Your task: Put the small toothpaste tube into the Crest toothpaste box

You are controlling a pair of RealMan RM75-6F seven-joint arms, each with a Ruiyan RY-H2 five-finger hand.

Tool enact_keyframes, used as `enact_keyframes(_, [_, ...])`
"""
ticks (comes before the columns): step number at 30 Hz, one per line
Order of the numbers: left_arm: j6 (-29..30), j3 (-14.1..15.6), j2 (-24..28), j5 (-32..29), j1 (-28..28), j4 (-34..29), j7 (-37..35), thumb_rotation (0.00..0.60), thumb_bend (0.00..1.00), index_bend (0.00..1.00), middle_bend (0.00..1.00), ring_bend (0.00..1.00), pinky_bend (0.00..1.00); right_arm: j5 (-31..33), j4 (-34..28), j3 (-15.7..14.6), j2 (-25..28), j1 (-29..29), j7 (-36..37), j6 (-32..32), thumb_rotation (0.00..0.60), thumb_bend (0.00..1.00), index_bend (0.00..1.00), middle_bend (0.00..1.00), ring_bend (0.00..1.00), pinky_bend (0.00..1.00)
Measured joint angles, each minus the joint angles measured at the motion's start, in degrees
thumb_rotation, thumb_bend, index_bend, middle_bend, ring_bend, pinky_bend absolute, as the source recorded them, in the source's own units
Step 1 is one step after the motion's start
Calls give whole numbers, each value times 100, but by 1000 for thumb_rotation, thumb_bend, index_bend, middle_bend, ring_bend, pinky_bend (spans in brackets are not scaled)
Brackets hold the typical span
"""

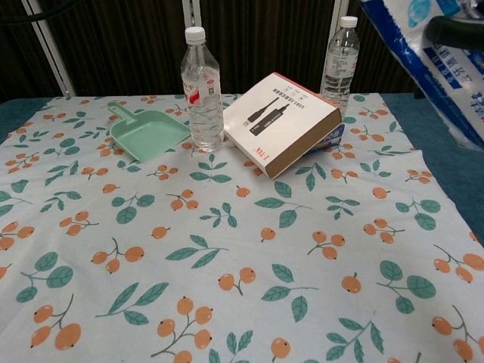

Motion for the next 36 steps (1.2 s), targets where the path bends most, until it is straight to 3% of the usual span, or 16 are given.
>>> enact_keyframes(5, [399, 258, 61, 96, 393, 39, -226, 600, 37, 274, 269, 217, 344, -15, -15, 148, 19, -30, 448, -8, 600, 408, 339, 448, 411, 443])
enact_keyframes(11, [938, 828, 178, 208, 1113, 92, -555, 600, 36, 275, 270, 217, 333, -86, 26, 285, 214, -117, 907, -22, 600, 408, 339, 448, 410, 444])
enact_keyframes(21, [1762, 2256, 321, 256, 2783, 259, -1097, 600, 36, 267, 260, 217, 331, -313, 70, 405, 529, -264, 1640, -10, 600, 408, 339, 448, 411, 443])
enact_keyframes(25, [1956, 2695, 284, 221, 3335, 470, -1427, 600, 37, 264, 256, 217, 331, -246, -120, 622, 721, -348, 2221, 53, 600, 408, 339, 448, 411, 443])
enact_keyframes(31, [2104, 2961, 124, 206, 3834, 1079, -1661, 600, 37, 260, 250, 217, 317, -130, -521, 1052, 1165, -496, 2675, 227, 600, 408, 268, 445, 360, 416])
enact_keyframes(36, [2174, 2975, -31, 150, 4070, 1459, -1997, 600, 37, 255, 240, 217, 317, -109, -528, 1019, 1214, -536, 2496, 259, 600, 408, 257, 437, 345, 398])
